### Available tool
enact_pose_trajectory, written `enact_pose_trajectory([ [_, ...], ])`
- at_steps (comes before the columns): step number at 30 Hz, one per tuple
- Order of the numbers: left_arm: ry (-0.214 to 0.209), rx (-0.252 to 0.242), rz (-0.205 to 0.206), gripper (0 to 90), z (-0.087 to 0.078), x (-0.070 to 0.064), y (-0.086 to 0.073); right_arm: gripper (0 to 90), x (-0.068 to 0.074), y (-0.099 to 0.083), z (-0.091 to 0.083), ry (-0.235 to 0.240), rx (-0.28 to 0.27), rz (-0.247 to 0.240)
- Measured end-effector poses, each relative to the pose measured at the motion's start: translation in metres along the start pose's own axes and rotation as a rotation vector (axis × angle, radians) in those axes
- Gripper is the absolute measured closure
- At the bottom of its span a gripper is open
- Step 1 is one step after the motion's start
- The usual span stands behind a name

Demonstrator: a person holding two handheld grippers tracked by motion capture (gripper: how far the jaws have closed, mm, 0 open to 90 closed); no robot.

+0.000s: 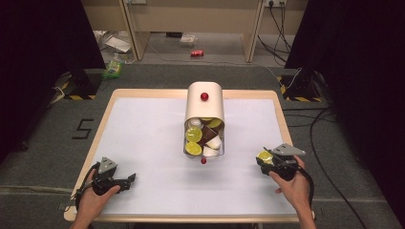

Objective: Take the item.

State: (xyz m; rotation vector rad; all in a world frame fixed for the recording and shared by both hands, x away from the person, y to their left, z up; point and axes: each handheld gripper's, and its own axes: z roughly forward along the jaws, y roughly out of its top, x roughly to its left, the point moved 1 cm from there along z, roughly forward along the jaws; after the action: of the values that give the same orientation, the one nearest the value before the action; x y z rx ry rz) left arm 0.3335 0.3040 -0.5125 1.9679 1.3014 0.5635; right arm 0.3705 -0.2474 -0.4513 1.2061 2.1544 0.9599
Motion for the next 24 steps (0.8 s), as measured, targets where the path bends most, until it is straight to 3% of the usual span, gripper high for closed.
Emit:
enact_pose_trajectory([
  [24,0.000,0.000,0.000,12.4,0.000,0.000,0.000,40.8,-0.014,-0.021,0.015,-0.003,0.072,0.044],
])
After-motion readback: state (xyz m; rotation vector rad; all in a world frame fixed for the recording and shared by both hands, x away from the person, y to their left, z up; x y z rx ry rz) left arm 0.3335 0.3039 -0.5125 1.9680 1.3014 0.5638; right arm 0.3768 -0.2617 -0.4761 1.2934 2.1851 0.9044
